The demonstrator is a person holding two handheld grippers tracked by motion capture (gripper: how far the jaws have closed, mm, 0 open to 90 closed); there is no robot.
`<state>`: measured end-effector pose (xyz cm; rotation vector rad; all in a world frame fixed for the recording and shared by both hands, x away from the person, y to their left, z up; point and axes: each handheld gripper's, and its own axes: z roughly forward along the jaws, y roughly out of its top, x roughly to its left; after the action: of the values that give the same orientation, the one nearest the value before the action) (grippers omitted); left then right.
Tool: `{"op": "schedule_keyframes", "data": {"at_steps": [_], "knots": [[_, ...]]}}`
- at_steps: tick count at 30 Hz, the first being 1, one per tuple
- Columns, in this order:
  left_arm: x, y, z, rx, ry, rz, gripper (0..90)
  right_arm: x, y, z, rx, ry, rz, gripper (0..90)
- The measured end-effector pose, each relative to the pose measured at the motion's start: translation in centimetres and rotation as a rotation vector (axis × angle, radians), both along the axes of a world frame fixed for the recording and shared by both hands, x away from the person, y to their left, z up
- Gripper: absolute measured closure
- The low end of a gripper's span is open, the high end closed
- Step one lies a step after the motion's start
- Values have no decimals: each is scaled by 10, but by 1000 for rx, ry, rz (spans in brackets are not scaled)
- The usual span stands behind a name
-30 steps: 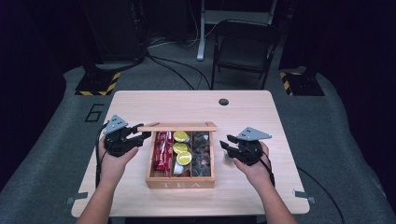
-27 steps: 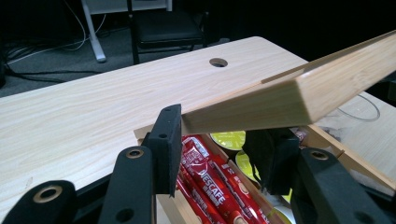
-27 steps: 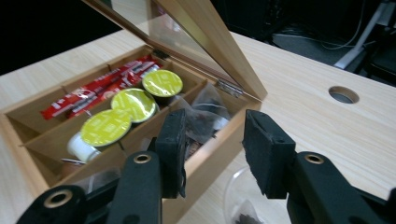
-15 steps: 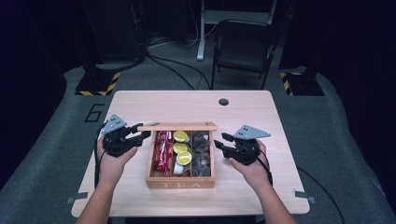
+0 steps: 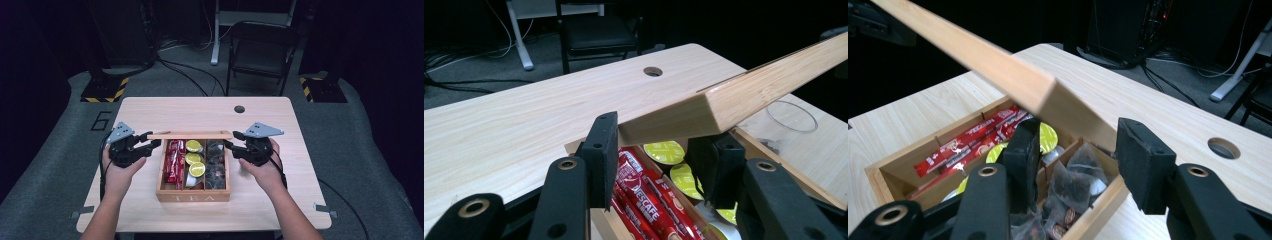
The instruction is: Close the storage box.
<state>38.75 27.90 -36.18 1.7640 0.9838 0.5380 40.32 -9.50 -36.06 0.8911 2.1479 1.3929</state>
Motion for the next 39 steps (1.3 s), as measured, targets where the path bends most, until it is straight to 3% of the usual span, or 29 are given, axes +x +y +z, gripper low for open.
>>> {"op": "schedule_keyframes", "data": {"at_steps": [10,20,23,27,32,39], "knots": [[-3,-1,5,17,-9,2,556,3,7,6,-35,-24,-1,545],[-1,-3,8,24,0,9,555,3,5,9,-20,0,8,549],[1,-4,10,23,6,15,555,6,5,11,-23,-19,15,556],[6,-7,14,26,13,36,551,7,5,14,-19,-8,5,564],[9,-6,19,62,22,16,552,9,6,18,-39,-5,8,569],[8,-5,19,72,28,-2,551,8,7,20,-63,3,11,570]]}}
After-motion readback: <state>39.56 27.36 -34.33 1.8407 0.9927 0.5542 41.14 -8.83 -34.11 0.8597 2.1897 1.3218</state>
